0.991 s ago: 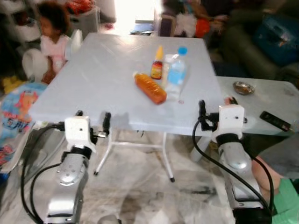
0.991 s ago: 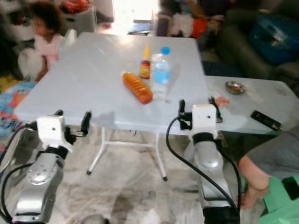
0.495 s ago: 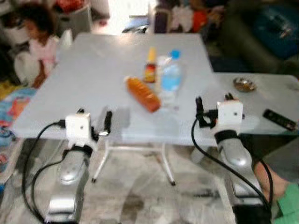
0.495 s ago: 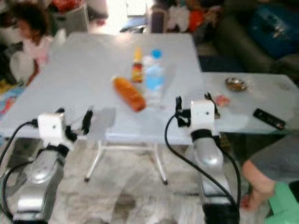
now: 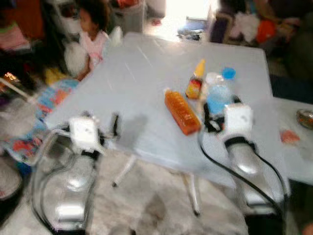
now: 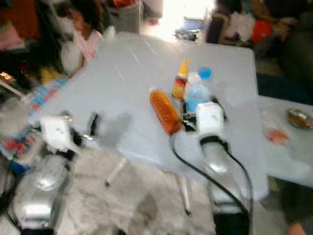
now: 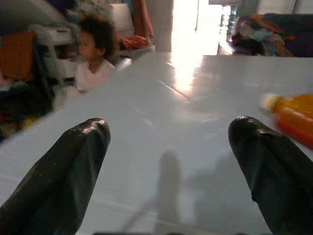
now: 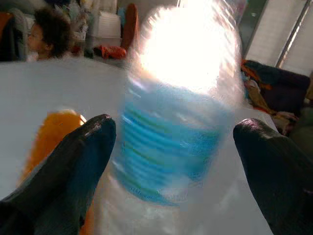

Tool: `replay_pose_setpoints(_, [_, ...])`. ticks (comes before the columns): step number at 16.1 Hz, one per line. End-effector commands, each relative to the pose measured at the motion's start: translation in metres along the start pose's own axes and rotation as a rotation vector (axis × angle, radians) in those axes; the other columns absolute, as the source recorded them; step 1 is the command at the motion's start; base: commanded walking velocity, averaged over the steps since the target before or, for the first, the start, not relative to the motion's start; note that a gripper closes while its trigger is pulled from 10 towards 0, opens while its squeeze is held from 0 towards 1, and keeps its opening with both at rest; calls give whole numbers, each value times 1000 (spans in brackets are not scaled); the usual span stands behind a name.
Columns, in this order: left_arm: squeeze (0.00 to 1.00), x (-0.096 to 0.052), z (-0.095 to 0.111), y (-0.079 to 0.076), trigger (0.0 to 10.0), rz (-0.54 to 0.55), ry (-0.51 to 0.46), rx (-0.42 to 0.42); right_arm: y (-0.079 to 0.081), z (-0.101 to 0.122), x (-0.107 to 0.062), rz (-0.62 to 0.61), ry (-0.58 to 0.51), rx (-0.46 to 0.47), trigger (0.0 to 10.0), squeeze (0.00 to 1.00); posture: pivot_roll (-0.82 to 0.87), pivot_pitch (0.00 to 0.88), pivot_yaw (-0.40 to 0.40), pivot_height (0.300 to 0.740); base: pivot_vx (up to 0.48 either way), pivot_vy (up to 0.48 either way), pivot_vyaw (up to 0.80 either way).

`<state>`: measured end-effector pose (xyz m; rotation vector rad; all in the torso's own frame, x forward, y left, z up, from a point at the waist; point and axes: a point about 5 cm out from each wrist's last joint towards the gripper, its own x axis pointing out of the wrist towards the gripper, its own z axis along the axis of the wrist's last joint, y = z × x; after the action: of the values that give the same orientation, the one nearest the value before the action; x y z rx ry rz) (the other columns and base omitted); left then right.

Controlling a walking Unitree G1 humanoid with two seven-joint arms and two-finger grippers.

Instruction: Restocking fridge

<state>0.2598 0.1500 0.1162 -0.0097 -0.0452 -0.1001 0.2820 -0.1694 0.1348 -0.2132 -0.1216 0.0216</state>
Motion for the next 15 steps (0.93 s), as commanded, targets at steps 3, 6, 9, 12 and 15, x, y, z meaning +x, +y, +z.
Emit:
replay_pose_setpoints(3, [0,1,3,3,10000,6,-5,12,4,-2,-1,11,11,12,10000,0,-2,0,-14,740,0,0,0])
replay_pose_setpoints(6, [0,0,3,2,10000,0,-2,8,2,6,2,-3,-32,-21,10000,0,-3,0,-13,740,0,0,0])
replay_pose_setpoints(9, [0,1,2,2,10000,-1,1,4,-3,17,12,-26,-72,-24,10000,0,-4,0,-11,740,0,0,0])
replay_pose_setpoints(12, [0,2,2,1,10000,-5,1,5,-5,28,24,-26,-116,-35,10000,0,-4,0,-9,740,0,0,0])
replay_pose_setpoints(15, [0,4,3,1,10000,-8,-1,8,-10,38,38,-57,-148,-41,10000,0,-2,0,-8,740,0,0,0])
